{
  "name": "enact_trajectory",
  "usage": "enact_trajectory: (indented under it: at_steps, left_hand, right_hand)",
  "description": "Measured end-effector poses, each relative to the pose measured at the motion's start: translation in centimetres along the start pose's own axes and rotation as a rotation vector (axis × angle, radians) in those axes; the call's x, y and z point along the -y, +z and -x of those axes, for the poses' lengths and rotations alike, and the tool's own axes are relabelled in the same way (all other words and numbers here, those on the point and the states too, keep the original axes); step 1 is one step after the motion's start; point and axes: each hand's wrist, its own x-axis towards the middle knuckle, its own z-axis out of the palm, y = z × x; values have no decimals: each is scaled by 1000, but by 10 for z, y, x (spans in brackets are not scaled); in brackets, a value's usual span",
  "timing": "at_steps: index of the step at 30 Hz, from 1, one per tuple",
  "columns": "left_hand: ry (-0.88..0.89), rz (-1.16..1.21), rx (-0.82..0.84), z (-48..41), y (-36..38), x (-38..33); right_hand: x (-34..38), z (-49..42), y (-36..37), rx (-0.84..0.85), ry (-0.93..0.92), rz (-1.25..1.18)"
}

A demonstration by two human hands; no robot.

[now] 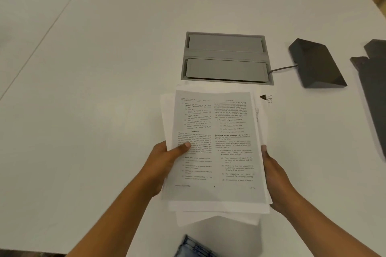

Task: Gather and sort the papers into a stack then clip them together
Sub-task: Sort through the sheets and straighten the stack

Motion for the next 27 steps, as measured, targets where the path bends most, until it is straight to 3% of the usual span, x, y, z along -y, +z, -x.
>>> enact_trajectory:
  at_steps: [7, 12, 16, 20, 27]
  left_hand:
    - [96, -117, 25, -12, 11, -1]
    - [291, -169, -22, -14, 22, -12]
    - [482, -173, -67, -17, 29, -16]
    - [611, -189, -103, -21, 37, -14]
    - [497, -287, -51, -39, 44, 9]
  right_hand:
    - [10, -4, -9, 33, -153, -10]
    - [30, -6, -8, -75, -351, 15]
    - [48, -5, -4, -62, -513, 46]
    - [47, -7, -2, -91, -558, 124]
    - [15, -22, -6, -87, -494, 207]
